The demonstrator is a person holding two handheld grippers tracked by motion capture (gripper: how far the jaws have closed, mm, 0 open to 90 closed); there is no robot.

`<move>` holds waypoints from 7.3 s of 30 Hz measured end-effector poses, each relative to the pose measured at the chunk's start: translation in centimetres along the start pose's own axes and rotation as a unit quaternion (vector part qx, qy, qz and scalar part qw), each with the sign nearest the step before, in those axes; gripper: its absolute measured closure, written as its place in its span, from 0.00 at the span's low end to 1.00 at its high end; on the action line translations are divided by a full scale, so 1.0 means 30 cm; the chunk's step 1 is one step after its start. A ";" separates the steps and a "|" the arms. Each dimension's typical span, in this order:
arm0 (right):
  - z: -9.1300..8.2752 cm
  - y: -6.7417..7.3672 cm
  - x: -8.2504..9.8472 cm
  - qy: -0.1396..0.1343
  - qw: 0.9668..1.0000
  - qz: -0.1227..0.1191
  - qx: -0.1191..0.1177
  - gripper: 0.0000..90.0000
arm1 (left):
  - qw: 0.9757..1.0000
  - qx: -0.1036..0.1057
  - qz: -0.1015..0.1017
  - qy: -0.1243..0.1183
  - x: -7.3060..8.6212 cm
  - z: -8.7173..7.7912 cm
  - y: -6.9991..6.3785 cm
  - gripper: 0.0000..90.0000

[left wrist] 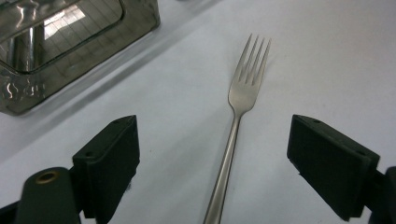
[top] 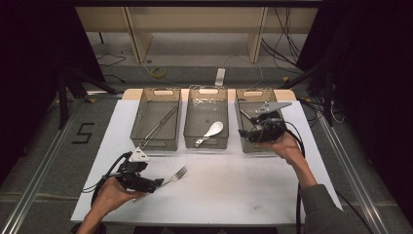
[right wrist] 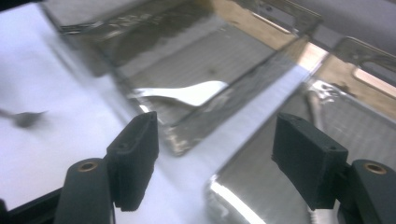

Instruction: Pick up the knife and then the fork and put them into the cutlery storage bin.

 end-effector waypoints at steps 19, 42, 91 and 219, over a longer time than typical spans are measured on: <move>-0.120 0.186 0.163 -0.062 0.996 0.038 -0.043 0.32 | 0.998 -0.005 0.002 0.069 0.053 0.025 0.004 0.23; -0.168 0.258 0.248 -0.048 0.997 0.029 -0.060 0.32 | 0.988 0.005 -0.012 0.156 0.113 0.058 -0.002 0.58; -0.174 0.287 0.263 -0.040 0.997 0.013 -0.070 0.34 | 0.982 0.035 0.027 0.183 0.073 0.087 -0.027 0.91; -0.079 0.073 0.170 0.000 0.986 -0.128 0.102 0.98 | 0.985 0.060 0.057 -0.154 -0.212 -0.013 -0.088 0.21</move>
Point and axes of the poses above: each handheld gripper's, and its own axes: z roughly forward along the jaws, x roughly out of its underside, y roughly to its left, the point moved 8 cm from there along z, roughly forward along the jaws, and after that the axes turned 13 degrees about x, right-handed, at the moved point
